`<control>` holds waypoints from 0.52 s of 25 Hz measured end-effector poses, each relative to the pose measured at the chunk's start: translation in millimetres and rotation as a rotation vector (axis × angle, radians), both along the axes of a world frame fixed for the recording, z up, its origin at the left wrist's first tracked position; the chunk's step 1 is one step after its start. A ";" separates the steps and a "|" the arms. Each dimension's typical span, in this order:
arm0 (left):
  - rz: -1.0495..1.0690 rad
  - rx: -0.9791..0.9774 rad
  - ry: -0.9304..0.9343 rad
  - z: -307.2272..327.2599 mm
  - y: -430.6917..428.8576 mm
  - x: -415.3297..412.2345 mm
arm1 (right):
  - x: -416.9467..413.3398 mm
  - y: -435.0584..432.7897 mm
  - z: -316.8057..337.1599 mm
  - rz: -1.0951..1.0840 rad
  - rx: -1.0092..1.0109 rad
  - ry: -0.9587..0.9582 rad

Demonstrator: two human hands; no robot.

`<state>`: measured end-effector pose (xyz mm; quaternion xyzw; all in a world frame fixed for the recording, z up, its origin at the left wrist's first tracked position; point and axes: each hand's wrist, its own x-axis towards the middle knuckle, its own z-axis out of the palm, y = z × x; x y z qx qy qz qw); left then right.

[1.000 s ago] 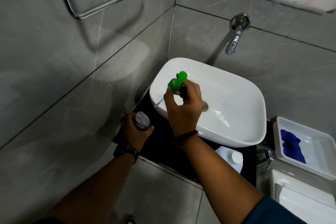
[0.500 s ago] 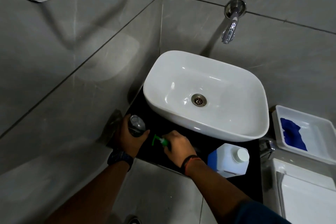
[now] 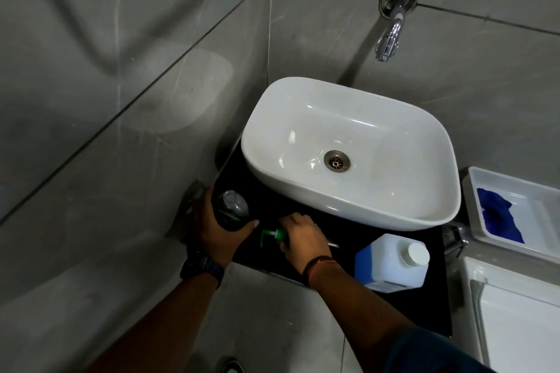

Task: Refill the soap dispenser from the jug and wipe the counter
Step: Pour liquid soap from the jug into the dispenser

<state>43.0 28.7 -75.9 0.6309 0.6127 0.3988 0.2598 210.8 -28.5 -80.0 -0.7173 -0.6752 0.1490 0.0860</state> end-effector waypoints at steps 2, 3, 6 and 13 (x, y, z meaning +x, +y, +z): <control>0.007 -0.011 0.009 6.7 -2.3 -4.7 | -3.2 -0.7 10.1 -0.038 0.077 0.117; 0.003 -0.005 0.012 12.8 -3.4 -6.0 | -5.2 0.0 19.2 -0.044 0.111 0.177; -0.022 0.013 0.003 41.0 -4.0 -6.4 | -8.1 1.2 61.1 -0.057 0.242 0.312; -0.104 0.298 0.084 124.2 -5.4 52.0 | 71.9 -37.0 158.1 -0.457 0.810 0.619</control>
